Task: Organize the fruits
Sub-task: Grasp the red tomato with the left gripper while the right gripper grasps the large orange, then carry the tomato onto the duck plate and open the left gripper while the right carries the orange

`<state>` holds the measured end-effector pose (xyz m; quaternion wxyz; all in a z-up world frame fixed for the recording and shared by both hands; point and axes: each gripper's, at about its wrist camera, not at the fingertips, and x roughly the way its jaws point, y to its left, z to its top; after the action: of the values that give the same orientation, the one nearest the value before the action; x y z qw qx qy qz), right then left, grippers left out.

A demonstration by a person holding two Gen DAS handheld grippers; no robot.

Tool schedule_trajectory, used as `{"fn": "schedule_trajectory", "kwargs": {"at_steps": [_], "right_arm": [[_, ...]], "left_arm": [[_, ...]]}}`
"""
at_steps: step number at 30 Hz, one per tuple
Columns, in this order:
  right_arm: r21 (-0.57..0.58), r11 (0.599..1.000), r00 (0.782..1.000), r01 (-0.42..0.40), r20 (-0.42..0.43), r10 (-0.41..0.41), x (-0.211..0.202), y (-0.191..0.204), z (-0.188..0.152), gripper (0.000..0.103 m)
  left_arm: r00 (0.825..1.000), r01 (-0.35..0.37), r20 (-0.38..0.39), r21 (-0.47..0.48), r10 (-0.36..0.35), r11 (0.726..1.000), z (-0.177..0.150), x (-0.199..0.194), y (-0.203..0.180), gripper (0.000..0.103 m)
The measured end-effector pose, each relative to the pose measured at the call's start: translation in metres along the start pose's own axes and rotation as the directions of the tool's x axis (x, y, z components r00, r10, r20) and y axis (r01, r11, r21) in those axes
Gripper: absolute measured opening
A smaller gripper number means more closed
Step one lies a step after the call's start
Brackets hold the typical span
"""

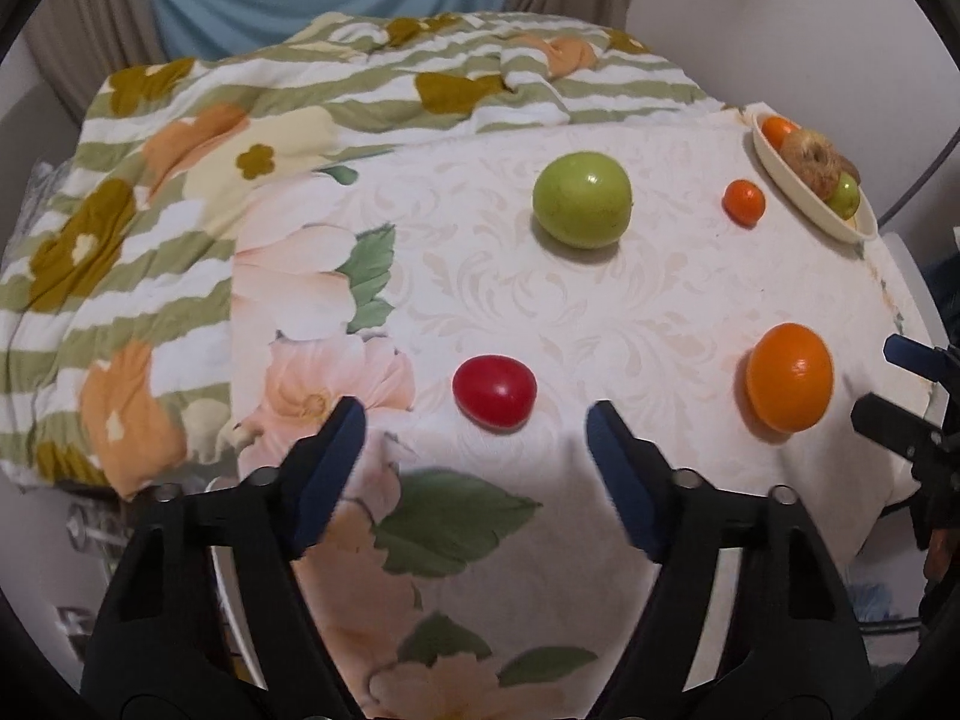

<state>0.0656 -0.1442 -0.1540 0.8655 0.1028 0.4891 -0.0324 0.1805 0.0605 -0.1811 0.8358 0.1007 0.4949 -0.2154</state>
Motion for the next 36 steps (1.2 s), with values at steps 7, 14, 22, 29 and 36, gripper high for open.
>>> {"fn": "schedule_trajectory", "kwargs": {"at_steps": [7,14,22,29,36], "right_arm": [[-0.016,1.0,1.0,0.01,-0.005,-0.01,0.015,0.009,-0.002,0.102],[-0.033,0.999,1.0,0.027,-0.014,-0.027,0.026,0.016,-0.003,0.102],[-0.039,0.999,0.999,0.019,-0.035,-0.021,0.036,0.019,-0.002,0.092],[-0.074,0.997,0.998,0.016,-0.064,-0.02,0.048,0.025,0.0,0.076],[-0.097,0.995,0.998,0.007,-0.062,-0.013,0.053,0.029,0.001,0.067]], "left_arm": [[0.999,0.025,-0.031,0.039,-0.024,0.999,0.003,0.021,0.0,0.064],[0.997,0.044,-0.064,0.088,-0.038,0.995,0.002,0.032,-0.005,0.042],[0.998,0.044,-0.056,0.096,-0.039,0.994,0.001,0.031,-0.007,0.042],[0.998,0.054,-0.047,0.08,-0.05,0.995,-0.002,0.029,-0.004,0.042],[0.998,0.056,-0.045,0.064,-0.053,0.996,-0.003,0.026,-0.001,0.042]]}}
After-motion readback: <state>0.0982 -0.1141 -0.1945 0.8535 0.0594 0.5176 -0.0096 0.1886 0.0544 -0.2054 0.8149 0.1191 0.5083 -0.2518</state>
